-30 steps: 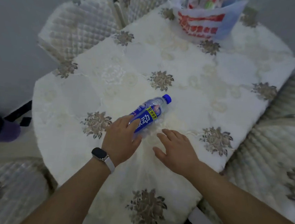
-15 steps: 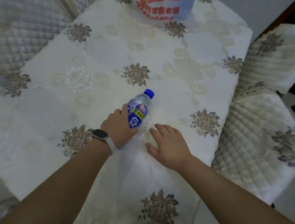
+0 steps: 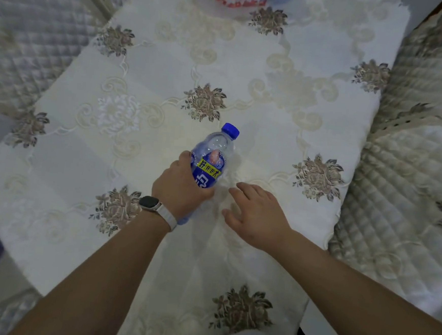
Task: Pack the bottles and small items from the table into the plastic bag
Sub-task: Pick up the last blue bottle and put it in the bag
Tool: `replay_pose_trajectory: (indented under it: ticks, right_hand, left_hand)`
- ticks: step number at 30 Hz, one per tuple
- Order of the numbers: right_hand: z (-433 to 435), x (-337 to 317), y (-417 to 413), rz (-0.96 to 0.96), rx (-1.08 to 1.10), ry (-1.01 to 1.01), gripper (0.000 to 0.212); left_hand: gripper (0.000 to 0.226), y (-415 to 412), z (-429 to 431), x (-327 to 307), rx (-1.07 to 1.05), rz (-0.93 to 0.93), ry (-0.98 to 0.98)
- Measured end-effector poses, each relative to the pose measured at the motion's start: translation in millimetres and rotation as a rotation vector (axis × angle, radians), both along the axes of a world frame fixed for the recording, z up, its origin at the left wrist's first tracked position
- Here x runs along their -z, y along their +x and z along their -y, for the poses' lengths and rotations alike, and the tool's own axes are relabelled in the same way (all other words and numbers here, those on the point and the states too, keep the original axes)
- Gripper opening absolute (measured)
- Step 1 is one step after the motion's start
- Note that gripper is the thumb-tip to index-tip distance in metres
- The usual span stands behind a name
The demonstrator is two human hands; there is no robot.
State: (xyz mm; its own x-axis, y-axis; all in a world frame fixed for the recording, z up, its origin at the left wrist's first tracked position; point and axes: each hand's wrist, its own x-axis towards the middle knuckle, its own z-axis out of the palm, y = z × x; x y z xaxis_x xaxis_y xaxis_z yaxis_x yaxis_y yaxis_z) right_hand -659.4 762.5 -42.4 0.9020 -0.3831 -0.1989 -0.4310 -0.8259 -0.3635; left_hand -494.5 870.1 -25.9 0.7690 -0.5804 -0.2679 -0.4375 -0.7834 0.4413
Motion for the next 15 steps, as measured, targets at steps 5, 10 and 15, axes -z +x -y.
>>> replay_pose_trajectory:
  ticks: [5, 10, 15]
  right_hand:
    - [-1, -22, -9, 0.012, 0.067, 0.004, 0.062]
    - [-18, -51, -23, 0.127, 0.153, 0.037, 0.065]
    - [-44, -82, -41, 0.210, 0.394, 0.302, 0.052]
  left_hand:
    - [0.071, -15, -9, -23, -0.027, -0.111, -0.201]
    - [0.070, -26, -22, -58, -0.065, -0.204, -0.399]
    - [0.078, -38, -37, -94, -0.089, -0.314, -0.610]
